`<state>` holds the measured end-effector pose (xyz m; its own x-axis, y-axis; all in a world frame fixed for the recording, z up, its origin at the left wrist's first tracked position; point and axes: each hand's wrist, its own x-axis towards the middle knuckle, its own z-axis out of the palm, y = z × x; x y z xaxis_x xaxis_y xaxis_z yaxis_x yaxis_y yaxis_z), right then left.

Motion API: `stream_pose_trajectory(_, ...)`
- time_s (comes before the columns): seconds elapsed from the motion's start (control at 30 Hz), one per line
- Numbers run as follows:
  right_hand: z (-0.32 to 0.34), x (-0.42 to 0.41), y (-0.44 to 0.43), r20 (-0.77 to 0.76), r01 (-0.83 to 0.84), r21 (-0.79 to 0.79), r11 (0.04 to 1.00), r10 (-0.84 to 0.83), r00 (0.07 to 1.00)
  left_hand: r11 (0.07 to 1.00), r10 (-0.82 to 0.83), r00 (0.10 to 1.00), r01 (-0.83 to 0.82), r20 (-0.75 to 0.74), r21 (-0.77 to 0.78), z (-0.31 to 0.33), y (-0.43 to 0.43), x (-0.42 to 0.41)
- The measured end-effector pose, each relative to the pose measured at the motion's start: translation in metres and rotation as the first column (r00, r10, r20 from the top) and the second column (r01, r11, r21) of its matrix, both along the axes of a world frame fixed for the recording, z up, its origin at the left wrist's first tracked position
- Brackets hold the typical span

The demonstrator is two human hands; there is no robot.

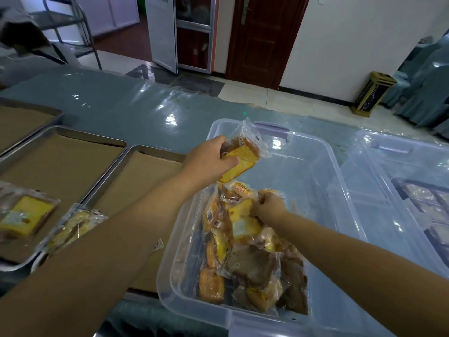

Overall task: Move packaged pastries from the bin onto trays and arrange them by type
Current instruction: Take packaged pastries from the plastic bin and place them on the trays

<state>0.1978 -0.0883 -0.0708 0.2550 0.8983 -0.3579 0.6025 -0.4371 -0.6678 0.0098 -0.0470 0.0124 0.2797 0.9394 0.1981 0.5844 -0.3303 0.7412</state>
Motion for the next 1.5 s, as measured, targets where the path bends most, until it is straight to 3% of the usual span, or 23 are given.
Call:
stream_pose_trajectory(0.07,0.009,0.008,-0.003,0.110,-0.186,-0.086,0.979,0.195,0.975,1.000,0.004,1.000,-0.004,0.011,-0.003,0.000,0.000,-0.001)
stream_pose_trajectory(0.17,0.015,0.010,-0.015,0.152,-0.442,-0.333,0.833,0.510,0.847,1.000,0.000,0.999,0.000,0.044,-0.001,0.000,0.001,-0.001)
stream_pose_trajectory(0.27,0.008,0.003,-0.028,0.213,-0.542,-0.422,0.726,0.661,0.719,1.000,-0.005,0.999,0.005,0.044,-0.005,-0.003,0.003,0.000)
stream_pose_trajectory(0.53,0.002,-0.016,-0.037,0.285,-0.560,-0.468,0.684,0.716,0.637,1.000,-0.001,0.997,0.003,0.071,-0.030,-0.003,0.004,-0.001)
stream_pose_trajectory(0.7,0.012,-0.015,-0.035,0.244,-0.515,-0.354,0.780,0.609,0.754,1.000,0.005,0.997,-0.005,0.071,-0.005,-0.006,0.005,-0.002)
stream_pose_trajectory(0.83,0.029,-0.014,-0.026,0.266,-0.393,-0.077,0.916,0.399,0.877,1.000,0.021,0.978,-0.020,0.206,-0.004,-0.007,0.007,-0.005)
stream_pose_trajectory(0.97,0.054,-0.010,-0.020,0.002,0.009,0.197,0.980,-0.010,1.000,0.998,0.068,0.882,-0.060,0.466,-0.031,-0.003,0.004,-0.010)
stream_pose_trajectory(1.07,0.079,-0.012,-0.019,-0.326,0.263,0.292,0.919,-0.163,0.931,0.991,0.121,0.800,-0.136,0.587,-0.020,0.005,0.002,-0.018)
stream_pose_trajectory(1.13,0.098,-0.019,-0.018,-0.459,0.372,0.350,0.860,-0.189,0.868,0.982,0.163,0.764,-0.185,0.625,-0.030,0.013,0.003,-0.028)
stream_pose_trajectory(1.37,0.143,-0.098,-0.010,-0.688,0.535,0.399,0.745,-0.144,0.712,0.972,0.232,0.705,-0.182,0.670,-0.146,0.031,0.020,-0.094)
stream_pose_trajectory(1.5,0.143,-0.166,-0.002,-0.736,0.566,0.383,0.730,-0.129,0.664,0.971,0.238,0.753,-0.172,0.613,-0.165,0.021,0.028,-0.150)
